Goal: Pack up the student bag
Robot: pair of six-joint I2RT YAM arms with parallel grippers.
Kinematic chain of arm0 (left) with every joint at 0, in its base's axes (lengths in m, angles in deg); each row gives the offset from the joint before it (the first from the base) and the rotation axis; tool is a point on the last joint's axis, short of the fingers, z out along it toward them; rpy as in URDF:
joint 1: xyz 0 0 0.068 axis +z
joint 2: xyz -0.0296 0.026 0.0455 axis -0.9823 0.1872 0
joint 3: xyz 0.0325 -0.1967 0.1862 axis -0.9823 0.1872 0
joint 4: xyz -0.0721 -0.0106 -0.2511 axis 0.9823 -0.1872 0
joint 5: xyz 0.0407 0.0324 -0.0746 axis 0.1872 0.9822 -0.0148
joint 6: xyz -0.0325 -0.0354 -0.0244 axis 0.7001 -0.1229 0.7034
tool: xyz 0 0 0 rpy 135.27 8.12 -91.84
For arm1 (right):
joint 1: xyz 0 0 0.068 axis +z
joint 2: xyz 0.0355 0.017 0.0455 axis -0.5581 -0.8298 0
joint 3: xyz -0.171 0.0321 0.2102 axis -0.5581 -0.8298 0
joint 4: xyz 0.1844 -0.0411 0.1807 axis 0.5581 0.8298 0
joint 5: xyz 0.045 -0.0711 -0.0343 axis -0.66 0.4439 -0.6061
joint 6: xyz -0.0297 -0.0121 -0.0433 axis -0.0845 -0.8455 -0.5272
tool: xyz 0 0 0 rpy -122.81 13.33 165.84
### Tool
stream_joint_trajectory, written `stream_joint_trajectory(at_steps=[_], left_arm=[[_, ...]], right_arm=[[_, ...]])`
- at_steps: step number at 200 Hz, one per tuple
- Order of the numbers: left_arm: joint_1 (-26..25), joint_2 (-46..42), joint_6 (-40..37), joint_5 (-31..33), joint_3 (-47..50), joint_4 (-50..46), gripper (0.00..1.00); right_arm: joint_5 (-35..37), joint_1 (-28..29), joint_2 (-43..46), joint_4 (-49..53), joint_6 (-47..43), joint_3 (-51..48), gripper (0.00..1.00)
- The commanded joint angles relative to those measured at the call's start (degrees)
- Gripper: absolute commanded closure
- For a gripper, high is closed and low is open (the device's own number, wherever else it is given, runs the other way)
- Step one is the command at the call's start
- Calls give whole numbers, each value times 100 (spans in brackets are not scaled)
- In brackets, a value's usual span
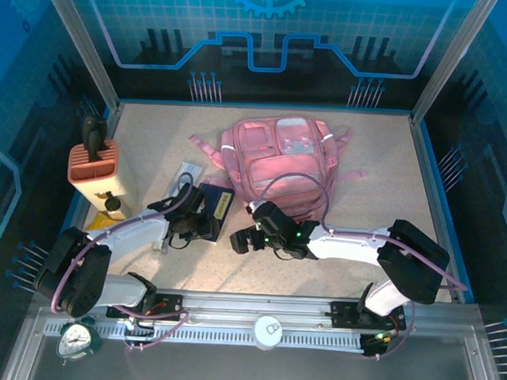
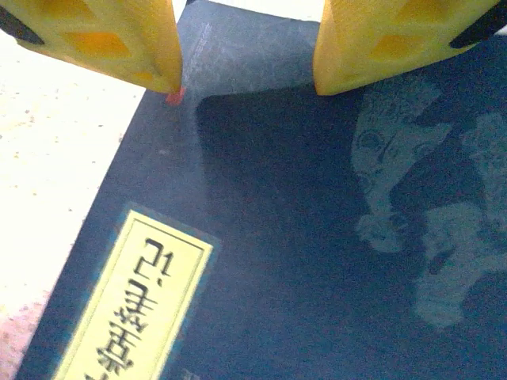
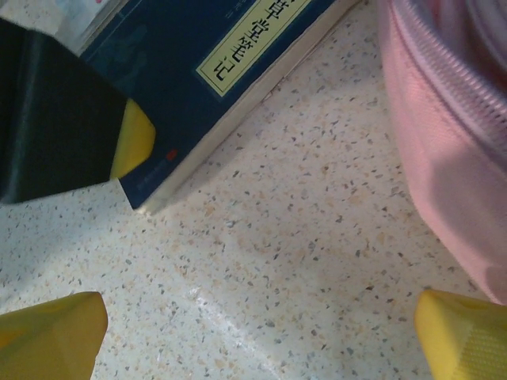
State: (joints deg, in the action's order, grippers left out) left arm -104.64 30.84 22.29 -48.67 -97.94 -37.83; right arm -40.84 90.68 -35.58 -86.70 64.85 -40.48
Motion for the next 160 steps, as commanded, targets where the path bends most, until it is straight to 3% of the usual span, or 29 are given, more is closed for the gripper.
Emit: stream_joint_trajectory(at_steps=[1, 82, 100, 126, 160], left_arm=[[-300, 251, 378, -464, 50, 112, 53], [-1928, 147, 1862, -269, -136, 672, 54], [-1947, -73, 1881, -169, -160, 635, 53], [-1841, -470, 1490, 598, -482, -429, 52], [-1076, -901, 1022, 596, -422, -844, 50]], right_arm=[[78, -213, -11, -122, 17, 8, 0], [72, -862, 285, 187, -200, -156, 0], [98, -902, 364, 202, -281, -204, 0], [-27, -903, 450, 387, -237, -175, 0], [-371, -887, 619, 404, -93, -279, 0]])
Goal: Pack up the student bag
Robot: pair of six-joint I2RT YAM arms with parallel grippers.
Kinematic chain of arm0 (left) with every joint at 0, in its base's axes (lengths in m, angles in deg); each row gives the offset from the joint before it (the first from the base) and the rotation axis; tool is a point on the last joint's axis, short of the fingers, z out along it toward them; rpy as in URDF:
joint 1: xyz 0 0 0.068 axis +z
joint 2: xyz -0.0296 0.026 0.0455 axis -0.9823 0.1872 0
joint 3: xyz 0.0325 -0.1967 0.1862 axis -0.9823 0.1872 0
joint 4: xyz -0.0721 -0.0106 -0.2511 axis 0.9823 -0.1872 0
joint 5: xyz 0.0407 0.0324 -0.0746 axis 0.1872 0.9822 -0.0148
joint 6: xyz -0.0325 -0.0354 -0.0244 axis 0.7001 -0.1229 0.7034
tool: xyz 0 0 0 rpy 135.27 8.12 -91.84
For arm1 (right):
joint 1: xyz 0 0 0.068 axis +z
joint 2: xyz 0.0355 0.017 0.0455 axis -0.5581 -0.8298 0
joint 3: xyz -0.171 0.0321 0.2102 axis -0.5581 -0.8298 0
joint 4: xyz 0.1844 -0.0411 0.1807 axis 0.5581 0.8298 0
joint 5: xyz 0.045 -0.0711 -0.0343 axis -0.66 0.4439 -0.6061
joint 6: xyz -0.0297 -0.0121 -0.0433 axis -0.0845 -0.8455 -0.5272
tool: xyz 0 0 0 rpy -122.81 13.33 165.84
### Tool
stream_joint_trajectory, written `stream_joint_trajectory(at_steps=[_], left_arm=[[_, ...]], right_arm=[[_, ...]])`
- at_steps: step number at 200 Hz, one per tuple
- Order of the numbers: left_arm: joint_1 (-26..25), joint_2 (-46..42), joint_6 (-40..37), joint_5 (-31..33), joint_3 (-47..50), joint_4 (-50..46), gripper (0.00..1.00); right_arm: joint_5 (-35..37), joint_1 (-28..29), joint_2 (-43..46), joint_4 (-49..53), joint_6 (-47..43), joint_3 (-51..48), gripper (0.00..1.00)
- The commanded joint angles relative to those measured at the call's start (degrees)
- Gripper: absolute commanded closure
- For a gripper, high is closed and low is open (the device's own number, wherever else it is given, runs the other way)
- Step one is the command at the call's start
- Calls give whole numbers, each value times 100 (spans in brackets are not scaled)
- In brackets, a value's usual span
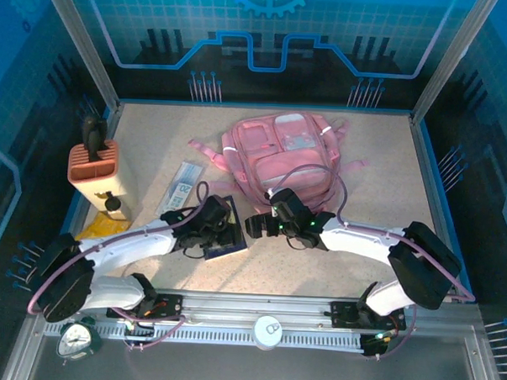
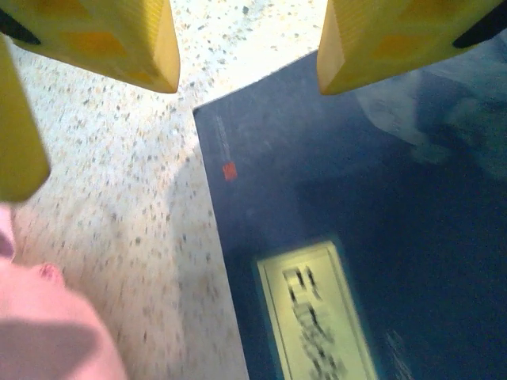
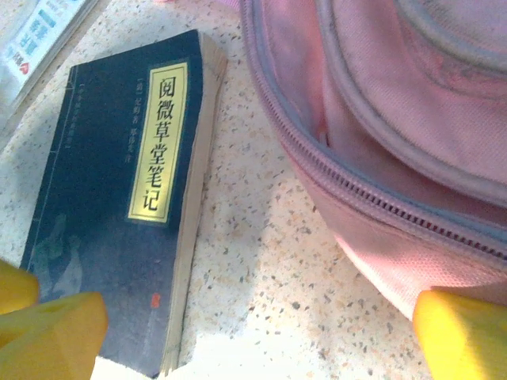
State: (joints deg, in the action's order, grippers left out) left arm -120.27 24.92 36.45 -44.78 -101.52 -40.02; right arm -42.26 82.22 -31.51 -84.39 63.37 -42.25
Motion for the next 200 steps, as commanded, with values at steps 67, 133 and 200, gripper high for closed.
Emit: stream_joint_trajectory(at_steps=[67, 133, 200], left_arm=[[1570, -524, -614, 349, 423, -622, 48], [1780, -843, -111, 172, 1100, -162, 50], [1791, -668, 33, -368, 1449, 553, 54]], right_arm=[[-342, 556, -274, 1436, 379, 1101, 0], [-343, 778, -1748, 2041, 445, 2386, 22], [-697, 734, -2522, 1635, 278, 2649, 26]])
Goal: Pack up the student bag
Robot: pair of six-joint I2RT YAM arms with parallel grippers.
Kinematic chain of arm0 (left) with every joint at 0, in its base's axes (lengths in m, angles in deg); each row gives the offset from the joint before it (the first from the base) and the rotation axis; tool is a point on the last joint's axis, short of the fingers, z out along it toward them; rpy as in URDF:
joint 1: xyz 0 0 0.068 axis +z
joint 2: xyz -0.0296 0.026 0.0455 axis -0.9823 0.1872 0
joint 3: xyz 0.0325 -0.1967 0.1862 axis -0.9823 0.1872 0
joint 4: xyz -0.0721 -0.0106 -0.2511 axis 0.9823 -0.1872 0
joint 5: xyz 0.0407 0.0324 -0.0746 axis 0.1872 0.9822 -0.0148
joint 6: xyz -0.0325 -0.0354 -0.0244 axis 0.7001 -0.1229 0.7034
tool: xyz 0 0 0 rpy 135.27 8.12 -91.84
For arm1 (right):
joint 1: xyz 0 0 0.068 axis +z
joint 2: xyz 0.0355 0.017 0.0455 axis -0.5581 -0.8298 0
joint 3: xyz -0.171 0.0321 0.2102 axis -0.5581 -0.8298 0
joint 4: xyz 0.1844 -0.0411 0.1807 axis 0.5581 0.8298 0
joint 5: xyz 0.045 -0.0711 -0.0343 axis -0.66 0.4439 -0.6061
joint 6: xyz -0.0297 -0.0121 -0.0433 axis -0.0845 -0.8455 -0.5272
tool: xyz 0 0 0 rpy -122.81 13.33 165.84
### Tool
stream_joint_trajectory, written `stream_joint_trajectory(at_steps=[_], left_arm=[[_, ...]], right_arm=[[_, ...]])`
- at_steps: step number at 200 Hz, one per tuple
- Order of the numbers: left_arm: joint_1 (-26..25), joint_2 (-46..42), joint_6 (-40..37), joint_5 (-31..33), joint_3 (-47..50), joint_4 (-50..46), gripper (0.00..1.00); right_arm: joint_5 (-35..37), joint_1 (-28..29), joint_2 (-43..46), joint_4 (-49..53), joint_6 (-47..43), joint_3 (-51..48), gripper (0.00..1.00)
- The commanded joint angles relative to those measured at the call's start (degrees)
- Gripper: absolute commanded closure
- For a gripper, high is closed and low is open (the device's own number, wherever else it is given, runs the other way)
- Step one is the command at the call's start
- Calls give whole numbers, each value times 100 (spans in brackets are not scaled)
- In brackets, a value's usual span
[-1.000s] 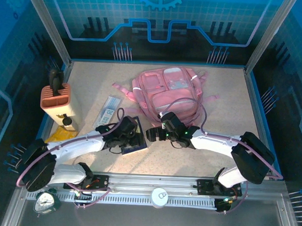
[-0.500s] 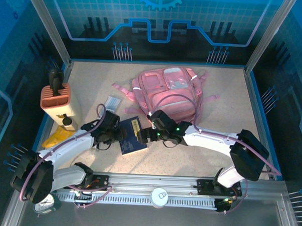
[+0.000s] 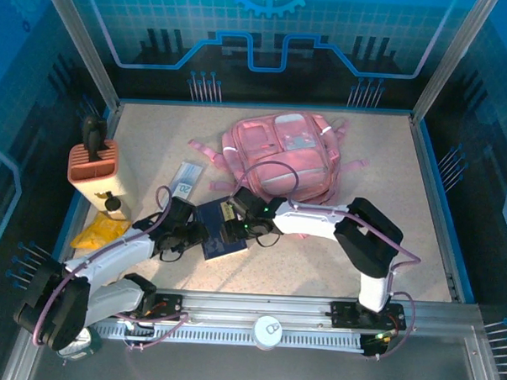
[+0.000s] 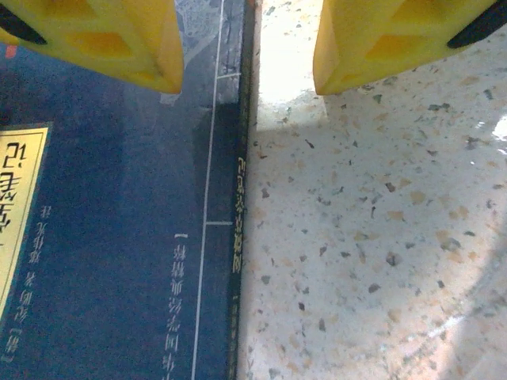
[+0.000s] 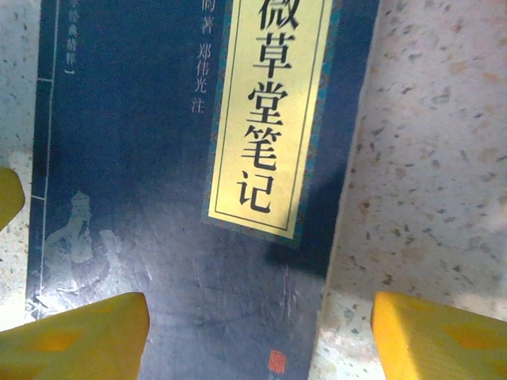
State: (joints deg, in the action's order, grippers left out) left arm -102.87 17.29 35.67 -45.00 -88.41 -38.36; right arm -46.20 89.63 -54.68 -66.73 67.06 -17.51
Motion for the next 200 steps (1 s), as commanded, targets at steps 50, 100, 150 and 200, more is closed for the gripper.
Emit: stream_joint_trajectory(at_steps=[50, 100, 150, 200], left_arm=[[46, 349, 52, -671, 153, 671, 60], [46, 402, -15, -557, 167, 520, 67], [47, 438, -29, -526, 165, 519, 68], [37, 524, -41, -462, 113, 463, 69]], right_arm=[[-692, -5, -415, -359, -94, 271, 27], [-808, 2, -93, -416, -78, 193, 30], [-771, -9, 194, -319, -74, 182, 33], [-746, -42, 321, -283, -57, 97, 39]])
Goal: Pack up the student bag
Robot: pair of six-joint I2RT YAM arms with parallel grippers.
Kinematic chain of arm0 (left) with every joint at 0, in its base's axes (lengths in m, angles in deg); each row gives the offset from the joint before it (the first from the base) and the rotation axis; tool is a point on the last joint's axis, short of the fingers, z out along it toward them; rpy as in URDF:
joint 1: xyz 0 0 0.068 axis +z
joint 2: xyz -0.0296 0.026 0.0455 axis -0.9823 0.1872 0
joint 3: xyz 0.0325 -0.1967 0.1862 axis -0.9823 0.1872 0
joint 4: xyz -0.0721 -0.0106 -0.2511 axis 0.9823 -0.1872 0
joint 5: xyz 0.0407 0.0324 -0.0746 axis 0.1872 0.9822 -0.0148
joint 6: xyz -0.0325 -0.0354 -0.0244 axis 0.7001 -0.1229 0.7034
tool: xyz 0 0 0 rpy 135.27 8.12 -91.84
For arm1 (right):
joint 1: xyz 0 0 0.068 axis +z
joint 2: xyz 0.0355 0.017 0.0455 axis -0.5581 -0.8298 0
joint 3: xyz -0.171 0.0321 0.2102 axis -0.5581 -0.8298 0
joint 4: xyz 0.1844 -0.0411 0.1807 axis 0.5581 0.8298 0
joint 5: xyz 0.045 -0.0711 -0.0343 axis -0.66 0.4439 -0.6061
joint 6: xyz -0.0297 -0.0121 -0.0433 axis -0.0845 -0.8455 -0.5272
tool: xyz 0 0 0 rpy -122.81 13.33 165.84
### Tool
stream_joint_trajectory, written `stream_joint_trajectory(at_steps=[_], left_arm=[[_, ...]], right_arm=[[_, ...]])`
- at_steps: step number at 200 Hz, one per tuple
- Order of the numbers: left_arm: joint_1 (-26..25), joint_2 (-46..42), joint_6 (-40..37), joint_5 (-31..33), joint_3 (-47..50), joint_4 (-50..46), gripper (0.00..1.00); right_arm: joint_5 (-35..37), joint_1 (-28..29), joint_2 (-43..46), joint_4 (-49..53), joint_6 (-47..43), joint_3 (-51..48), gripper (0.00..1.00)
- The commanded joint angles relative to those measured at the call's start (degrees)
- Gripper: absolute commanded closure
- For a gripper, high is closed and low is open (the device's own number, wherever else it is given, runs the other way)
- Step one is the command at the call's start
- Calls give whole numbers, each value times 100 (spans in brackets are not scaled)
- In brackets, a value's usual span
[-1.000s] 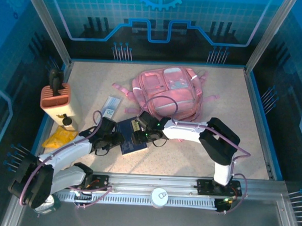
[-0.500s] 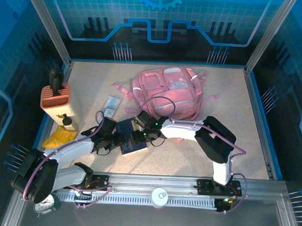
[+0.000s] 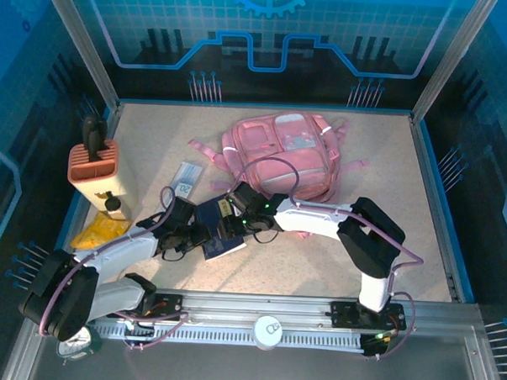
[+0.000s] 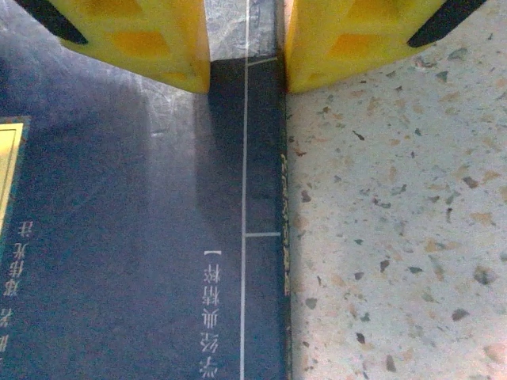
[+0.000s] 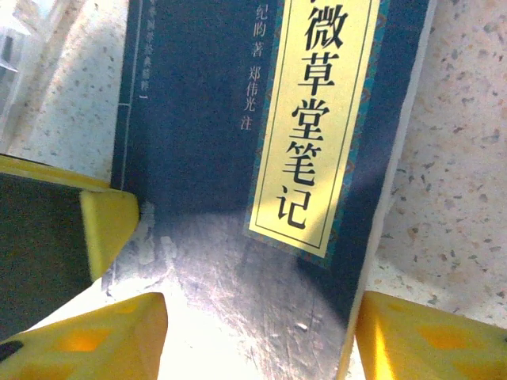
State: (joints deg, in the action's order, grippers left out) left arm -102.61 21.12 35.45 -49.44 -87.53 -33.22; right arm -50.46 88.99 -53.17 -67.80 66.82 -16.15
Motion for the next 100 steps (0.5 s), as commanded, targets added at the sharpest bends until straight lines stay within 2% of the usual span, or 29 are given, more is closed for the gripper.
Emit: stream_joint_trajectory(at_steps=[1, 100], left_arm=[[11, 134, -20, -17, 26, -51, 69], [2, 168, -18, 69, 12, -94, 68]], right_arm=[[-320, 21, 170, -172, -32, -39, 39], [-346, -13, 317, -128, 60, -100, 63]])
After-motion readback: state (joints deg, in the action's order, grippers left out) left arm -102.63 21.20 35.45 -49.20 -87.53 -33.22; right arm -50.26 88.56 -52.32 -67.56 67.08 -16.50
